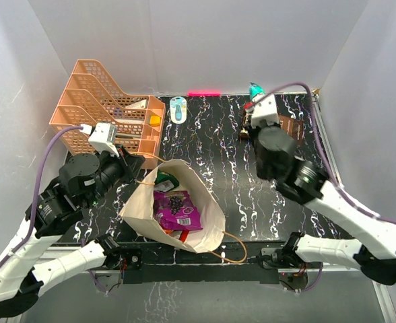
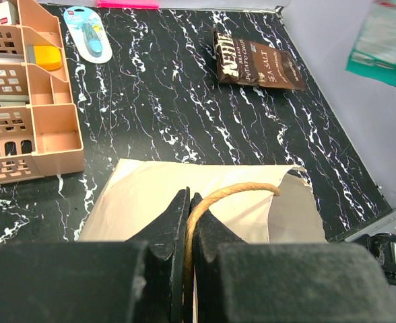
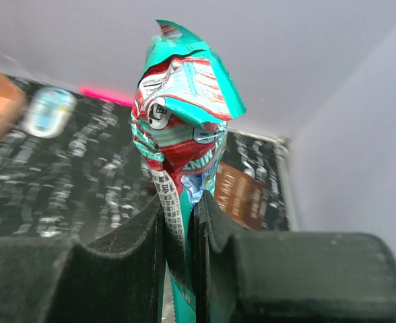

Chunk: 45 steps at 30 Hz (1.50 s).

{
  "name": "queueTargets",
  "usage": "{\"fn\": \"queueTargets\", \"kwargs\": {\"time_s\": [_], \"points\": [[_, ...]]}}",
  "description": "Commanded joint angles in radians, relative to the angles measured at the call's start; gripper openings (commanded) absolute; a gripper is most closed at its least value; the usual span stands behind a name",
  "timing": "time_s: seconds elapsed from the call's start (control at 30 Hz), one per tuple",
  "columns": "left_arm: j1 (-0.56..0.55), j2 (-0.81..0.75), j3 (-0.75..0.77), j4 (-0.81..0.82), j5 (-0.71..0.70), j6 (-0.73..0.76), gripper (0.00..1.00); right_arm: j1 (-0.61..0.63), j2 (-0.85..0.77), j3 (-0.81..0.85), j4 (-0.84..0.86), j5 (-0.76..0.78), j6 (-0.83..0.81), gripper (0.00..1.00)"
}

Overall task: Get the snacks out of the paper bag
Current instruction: Place the snack at the center of the board.

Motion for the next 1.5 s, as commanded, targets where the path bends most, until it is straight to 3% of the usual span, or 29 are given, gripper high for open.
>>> {"fn": "queueTargets", "kwargs": {"time_s": [0.0, 0.13, 0.27, 0.73, 1.1, 1.47], "points": [[0.003, -0.015, 0.006, 0.002, -0.014, 0.019, 0.00, -0.265, 0.121, 0.042, 0.012, -0.074, 0.037, 0.07], [0.003, -0.020, 0.008, -0.006, -0.003, 0.021, 0.00, -0.495, 0.314, 0.178, -0.214, -0.279, 0.228, 0.07], [0.004, -0.037, -0.003, -0.005, 0.004, 0.014, 0.00, -0.627, 0.494, 0.254, -0.318, -0.346, 0.326, 0.07], [0.003, -0.051, -0.005, 0.014, 0.034, 0.060, 0.00, -0.877, 0.921, 0.529, -0.346, -0.155, 0.197, 0.07], [0.003, -0.053, -0.008, 0.015, 0.029, 0.100, 0.00, -0.901, 1.187, 0.721, -0.326, -0.078, 0.105, 0.07], [0.004, -0.076, -0.016, -0.017, 0.005, 0.085, 0.00, -0.859, 1.392, 0.872, -0.406, -0.106, 0.151, 0.08]]}}
